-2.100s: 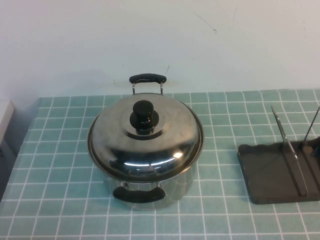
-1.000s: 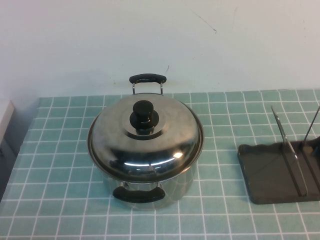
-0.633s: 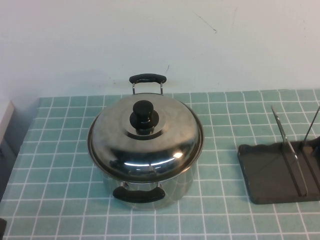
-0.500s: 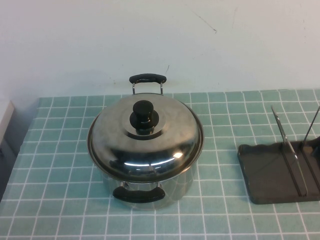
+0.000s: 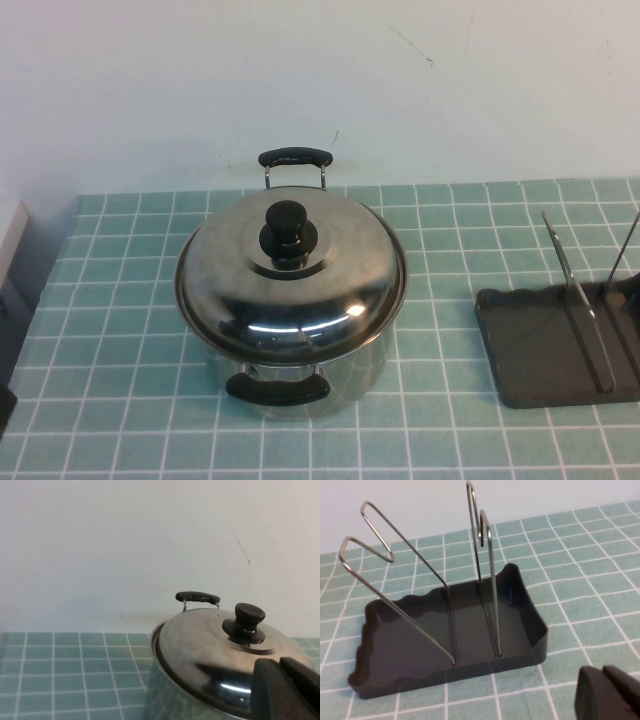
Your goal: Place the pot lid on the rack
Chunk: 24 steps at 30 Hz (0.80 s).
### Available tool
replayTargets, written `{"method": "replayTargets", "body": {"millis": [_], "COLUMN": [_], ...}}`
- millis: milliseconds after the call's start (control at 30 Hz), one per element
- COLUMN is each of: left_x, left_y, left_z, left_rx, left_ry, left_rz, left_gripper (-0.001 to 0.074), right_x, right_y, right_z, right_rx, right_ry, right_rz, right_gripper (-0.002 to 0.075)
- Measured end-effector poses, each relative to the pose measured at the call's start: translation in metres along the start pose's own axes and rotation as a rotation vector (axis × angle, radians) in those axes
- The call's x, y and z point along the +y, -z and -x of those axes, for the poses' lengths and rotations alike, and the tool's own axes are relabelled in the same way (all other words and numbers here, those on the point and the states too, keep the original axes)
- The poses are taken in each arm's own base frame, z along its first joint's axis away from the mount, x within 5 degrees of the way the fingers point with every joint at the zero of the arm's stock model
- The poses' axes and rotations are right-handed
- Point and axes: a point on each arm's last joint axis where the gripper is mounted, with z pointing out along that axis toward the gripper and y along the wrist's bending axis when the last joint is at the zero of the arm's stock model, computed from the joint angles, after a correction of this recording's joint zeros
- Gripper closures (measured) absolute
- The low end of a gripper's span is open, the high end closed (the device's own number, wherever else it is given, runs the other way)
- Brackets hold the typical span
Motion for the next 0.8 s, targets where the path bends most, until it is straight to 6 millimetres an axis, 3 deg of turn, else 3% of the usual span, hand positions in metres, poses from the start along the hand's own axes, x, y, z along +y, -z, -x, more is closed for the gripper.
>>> {"method": "replayTargets", "body": {"millis": [133, 267, 467, 700, 800], "left_x": [-0.01, -0.02, -0.023, -0.024, -0.026], "left_y": [-0.015, -0.037, -0.075, -0.109, -0.121], "left_z": [0.039, 0.06, 0.075, 0.101, 0.103], "left_rx": [0.066, 0.107, 0.136, 0.147, 0.152], "left_ry": [-0.158, -0.18, -0.228, -0.312, -0.306], "left_rz": [-0.024, -0.145, -0.316, -0.314, -0.292], "left_gripper": [0.0739, 0.0739, 0.0739, 0.0739, 0.0739], "right_x": [0.0, 0.0, 0.001, 0.001, 0.001], "right_y": [0.0, 0.0, 0.0, 0.0, 0.0], "right_z": [0.0, 0.0, 0.0, 0.0, 0.0], "right_rx": [0.0, 0.0, 0.001, 0.001, 0.001], "right_ry": [0.0, -0.006, -0.021, -0.023, -0.023], "right_rz": [0.0, 0.003, 0.009, 0.01, 0.01], "right_gripper": [0.0728, 0.0728, 0.0728, 0.0728, 0.0728]}}
